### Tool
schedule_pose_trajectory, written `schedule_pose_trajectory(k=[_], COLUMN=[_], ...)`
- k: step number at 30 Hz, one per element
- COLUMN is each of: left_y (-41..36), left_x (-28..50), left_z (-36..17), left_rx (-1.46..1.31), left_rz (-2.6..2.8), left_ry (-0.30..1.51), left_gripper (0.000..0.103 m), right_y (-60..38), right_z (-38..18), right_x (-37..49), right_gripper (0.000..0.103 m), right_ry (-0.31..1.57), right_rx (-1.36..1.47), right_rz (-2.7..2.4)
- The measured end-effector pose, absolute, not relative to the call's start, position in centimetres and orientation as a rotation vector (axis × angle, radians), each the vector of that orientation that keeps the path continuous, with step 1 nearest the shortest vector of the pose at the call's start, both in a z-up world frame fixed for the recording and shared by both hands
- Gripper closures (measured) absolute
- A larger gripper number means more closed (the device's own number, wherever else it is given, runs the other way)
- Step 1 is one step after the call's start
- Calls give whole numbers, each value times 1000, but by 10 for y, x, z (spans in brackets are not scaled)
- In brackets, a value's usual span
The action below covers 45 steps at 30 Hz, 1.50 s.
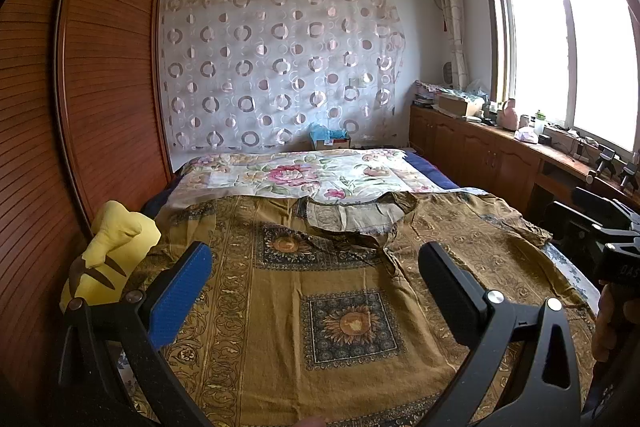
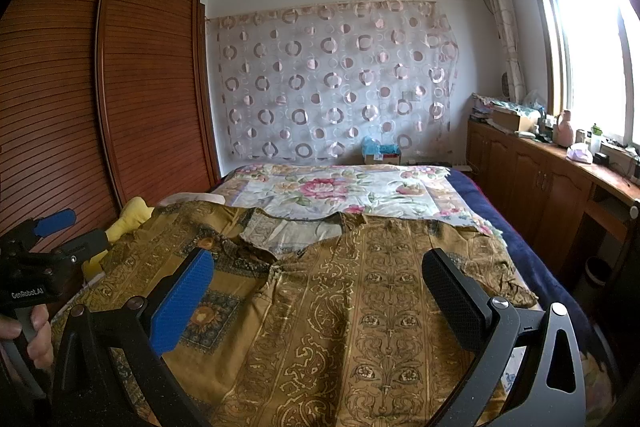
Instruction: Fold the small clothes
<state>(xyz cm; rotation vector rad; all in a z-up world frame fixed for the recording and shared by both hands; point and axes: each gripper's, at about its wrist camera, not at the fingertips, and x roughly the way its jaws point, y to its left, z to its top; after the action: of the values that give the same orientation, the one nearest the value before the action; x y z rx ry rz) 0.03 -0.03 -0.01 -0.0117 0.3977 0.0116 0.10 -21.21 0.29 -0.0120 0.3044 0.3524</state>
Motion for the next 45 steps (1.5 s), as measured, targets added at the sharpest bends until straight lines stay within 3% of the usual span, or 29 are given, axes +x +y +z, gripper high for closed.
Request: schedule_pose_trajectory(k=[45], left_y=[14], left_x=[1], left_z=[-5], left_rx=[-27], left_rz=[28], left_ry=[440], left_gripper=[0], right_y=[-205], right_z=[-9], right_x=[8], right_gripper=[0], right_ry=[353], right_rx=[-19], right_rz=[402])
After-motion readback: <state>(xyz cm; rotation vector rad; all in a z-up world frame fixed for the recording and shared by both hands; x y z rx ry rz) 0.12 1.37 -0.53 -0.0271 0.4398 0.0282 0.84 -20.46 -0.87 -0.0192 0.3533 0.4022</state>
